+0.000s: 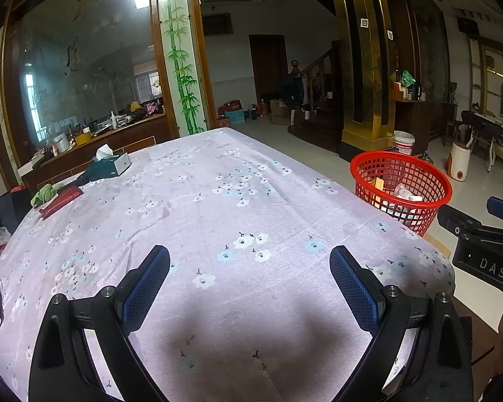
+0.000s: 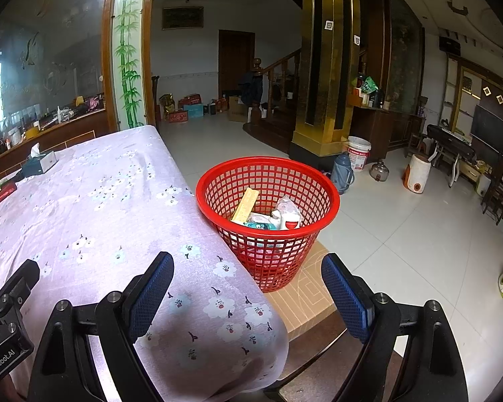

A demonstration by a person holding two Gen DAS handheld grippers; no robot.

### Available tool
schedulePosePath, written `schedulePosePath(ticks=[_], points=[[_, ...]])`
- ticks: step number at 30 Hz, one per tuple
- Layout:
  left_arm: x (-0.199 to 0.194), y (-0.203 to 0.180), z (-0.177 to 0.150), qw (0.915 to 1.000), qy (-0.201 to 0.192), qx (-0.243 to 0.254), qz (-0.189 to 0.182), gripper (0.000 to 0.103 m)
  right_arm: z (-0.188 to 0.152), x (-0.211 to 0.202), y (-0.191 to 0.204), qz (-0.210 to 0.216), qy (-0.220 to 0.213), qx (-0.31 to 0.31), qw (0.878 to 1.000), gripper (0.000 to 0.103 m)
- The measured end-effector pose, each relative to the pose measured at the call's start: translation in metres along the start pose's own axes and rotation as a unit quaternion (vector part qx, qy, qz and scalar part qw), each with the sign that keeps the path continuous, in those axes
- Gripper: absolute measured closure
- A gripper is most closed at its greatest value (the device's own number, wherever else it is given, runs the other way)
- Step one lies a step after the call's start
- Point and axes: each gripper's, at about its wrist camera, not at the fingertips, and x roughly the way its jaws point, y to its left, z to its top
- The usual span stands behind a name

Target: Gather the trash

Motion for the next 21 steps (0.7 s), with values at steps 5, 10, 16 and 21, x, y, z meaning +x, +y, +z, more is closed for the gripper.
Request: schedulePosePath(ticks=[5, 10, 16, 21], points=[[-0.001, 0.001, -0.001, 1.0, 0.0, 0.0, 0.002, 0.008, -0.002, 0.0, 0.001, 0.003, 0.003, -0.003, 1.0, 0.011], [0.003, 0.02, -0.003, 0.9997, 0.014, -0.021, 0.005, 0.008, 0.003, 0.006, 0.017, 0.023, 0.011, -0.016, 1.0, 0.011], [0.014, 0.092, -0.014, 0.9924, 0.07, -0.083, 0.058, 0.008, 0.012, 0.018, 0.08, 0.108, 0.053, -0.075, 0.99, 0.008], [0.032, 0.176, -0.038, 0.9701, 0.139, -0.129, 0.152, 0.008, 0.006, 0.038, 0.163, 0.197, 0.12, -0.122, 0.966, 0.008]])
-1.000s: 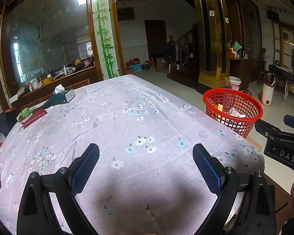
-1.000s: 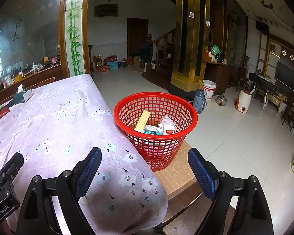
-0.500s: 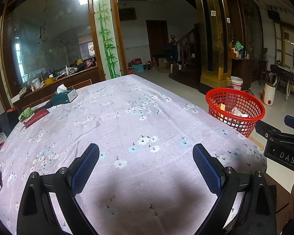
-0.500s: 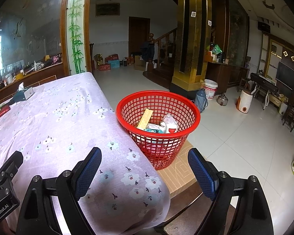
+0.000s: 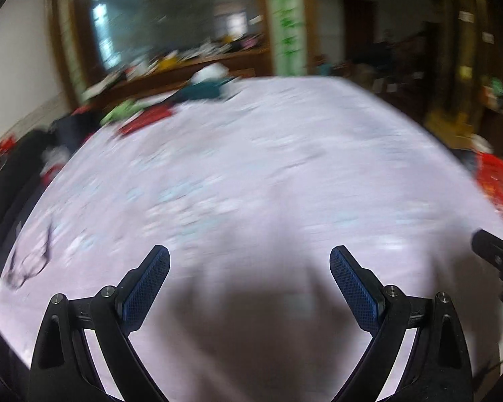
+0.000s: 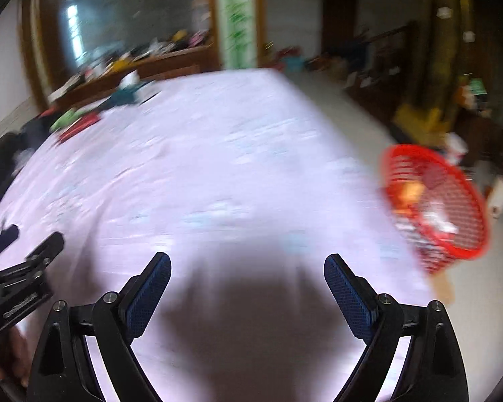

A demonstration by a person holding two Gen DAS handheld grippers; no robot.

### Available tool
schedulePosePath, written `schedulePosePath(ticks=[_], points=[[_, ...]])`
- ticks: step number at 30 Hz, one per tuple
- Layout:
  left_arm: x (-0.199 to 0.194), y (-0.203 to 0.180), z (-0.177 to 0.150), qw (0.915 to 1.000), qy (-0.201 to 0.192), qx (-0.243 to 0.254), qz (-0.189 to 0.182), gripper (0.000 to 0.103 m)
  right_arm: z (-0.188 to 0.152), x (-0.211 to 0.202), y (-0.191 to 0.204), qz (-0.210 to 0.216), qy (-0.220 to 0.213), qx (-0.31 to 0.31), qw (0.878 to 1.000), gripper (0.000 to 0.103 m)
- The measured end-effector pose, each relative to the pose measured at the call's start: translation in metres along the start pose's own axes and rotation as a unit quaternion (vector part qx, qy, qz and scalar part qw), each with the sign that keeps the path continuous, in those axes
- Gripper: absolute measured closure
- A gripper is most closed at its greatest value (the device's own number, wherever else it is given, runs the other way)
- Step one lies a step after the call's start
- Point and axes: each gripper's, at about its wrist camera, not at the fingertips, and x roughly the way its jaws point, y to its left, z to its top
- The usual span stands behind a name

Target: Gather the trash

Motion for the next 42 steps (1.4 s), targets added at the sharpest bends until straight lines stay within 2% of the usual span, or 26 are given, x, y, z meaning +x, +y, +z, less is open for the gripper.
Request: schedulePosePath(ticks=[2, 5, 8, 10, 13, 16, 19, 24, 42], points=[[0.016, 0.027, 0.0, 0.9994, 0.026, -0.023, 0.005, 0.008, 0.008, 0.018, 0.028, 0.017, 0.017, -0.013, 1.0, 0.008], [0.034, 0.061, 0.0, 0.9973, 0.055, -0.049, 0.008, 0.008, 0.017, 0.038, 0.061, 0.022, 0.028, -0.037, 0.999, 0.008], [0.052, 0.087, -0.001, 0.9939, 0.079, -0.076, -0.009, 0.008, 0.025, 0.066, 0.089, 0.029, 0.057, -0.047, 0.997, 0.008], [0.064, 0.096, -0.001, 0.9921, 0.095, -0.082, -0.012, 0.008, 0.027, 0.085, 0.101, 0.012, 0.072, -0.052, 0.996, 0.008], [0.072, 0.097, 0.0, 0.9894, 0.117, -0.079, -0.036, 0.008, 0.031, 0.104, 0.107, -0.004, 0.091, -0.049, 0.995, 0.008], [0.074, 0.095, 0.006, 0.9923, 0.11, -0.054, -0.017, 0.008, 0.038, 0.108, 0.108, -0.016, 0.086, -0.043, 0.995, 0.006], [0.082, 0.098, 0.009, 0.9907, 0.122, -0.054, -0.027, 0.006, 0.043, 0.116, 0.111, -0.022, 0.087, -0.033, 0.995, 0.0], [0.091, 0.1, 0.014, 0.9905, 0.126, -0.047, -0.031, 0.0, 0.046, 0.116, 0.112, -0.027, 0.087, -0.021, 0.996, 0.0], [0.095, 0.102, 0.016, 0.9915, 0.118, -0.044, -0.033, 0.0, 0.047, 0.118, 0.114, -0.029, 0.088, -0.022, 0.995, 0.0]])
